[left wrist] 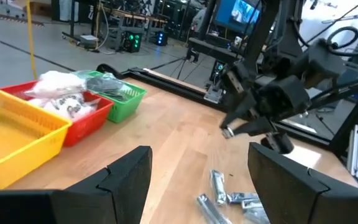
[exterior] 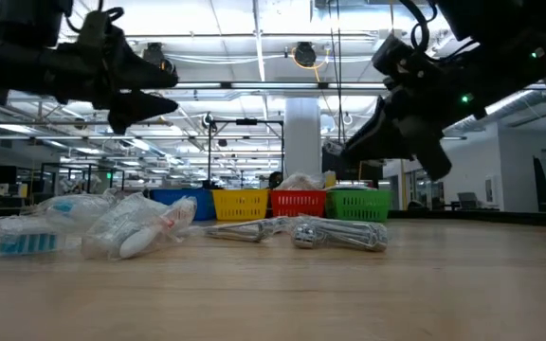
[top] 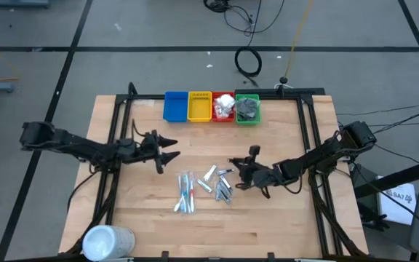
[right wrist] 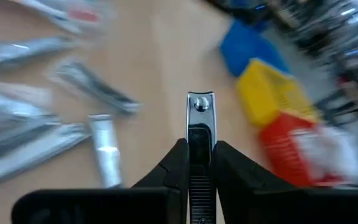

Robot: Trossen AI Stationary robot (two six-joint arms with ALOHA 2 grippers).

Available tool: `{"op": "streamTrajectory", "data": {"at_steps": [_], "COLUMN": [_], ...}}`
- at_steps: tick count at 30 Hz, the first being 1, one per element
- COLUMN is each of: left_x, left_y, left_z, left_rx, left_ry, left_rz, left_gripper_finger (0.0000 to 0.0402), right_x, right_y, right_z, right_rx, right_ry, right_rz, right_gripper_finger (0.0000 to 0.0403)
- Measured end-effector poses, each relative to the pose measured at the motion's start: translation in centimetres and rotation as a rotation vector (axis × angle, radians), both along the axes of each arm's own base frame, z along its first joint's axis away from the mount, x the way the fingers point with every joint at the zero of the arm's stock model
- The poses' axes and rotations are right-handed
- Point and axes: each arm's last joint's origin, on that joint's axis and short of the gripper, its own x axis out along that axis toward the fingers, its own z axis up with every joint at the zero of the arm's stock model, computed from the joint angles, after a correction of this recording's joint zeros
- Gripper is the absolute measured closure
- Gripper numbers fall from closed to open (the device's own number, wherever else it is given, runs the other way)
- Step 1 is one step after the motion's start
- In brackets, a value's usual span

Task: Pick & Place Travel size toiletries
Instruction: Put the nail cutter into the yellow bin

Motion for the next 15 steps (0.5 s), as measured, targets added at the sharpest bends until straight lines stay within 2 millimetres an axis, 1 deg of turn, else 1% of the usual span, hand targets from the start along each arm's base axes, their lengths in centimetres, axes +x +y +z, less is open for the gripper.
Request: {"op": "streamTrajectory", "data": {"at_steps": [3,5,10,13,15], "left_x": [2.0,3.8,9.7,13.0,14.9], "left_y": [-0.2,-0.2,-0.1,0.2,0.6], "left_z": [0.3,0.9,2.6,3.1,3.3], "left_rx": [-0.02,-0.049,-0.05,-0.057,-0.1], "left_ry": [0.007,0.008,0.046,0.103,0.123], "left_rz": [-0.002,0.001,-0.014,-0.029,-0.013], "left_gripper_finger": [0.014,0.014,0.014,0.014,0.014], "right_x": [0.1,0.2,0.4,0.3,0.3], "right_y": [-0.1,-0.1,-0.1,-0.2,-0.3], "right_z": [0.4,0.6,1.0,1.1,1.1], "right_rx": [-0.087,-0.117,-0.146,-0.206,-0.246], "right_ry": [-0.006,-0.017,-0.035,-0.018,-0.004], "right_rz": [-0.027,-0.027,-0.014,-0.059,-0.085], "right_gripper_finger": [0.0361,0.0361,0.0361,0.036,0.036]}}
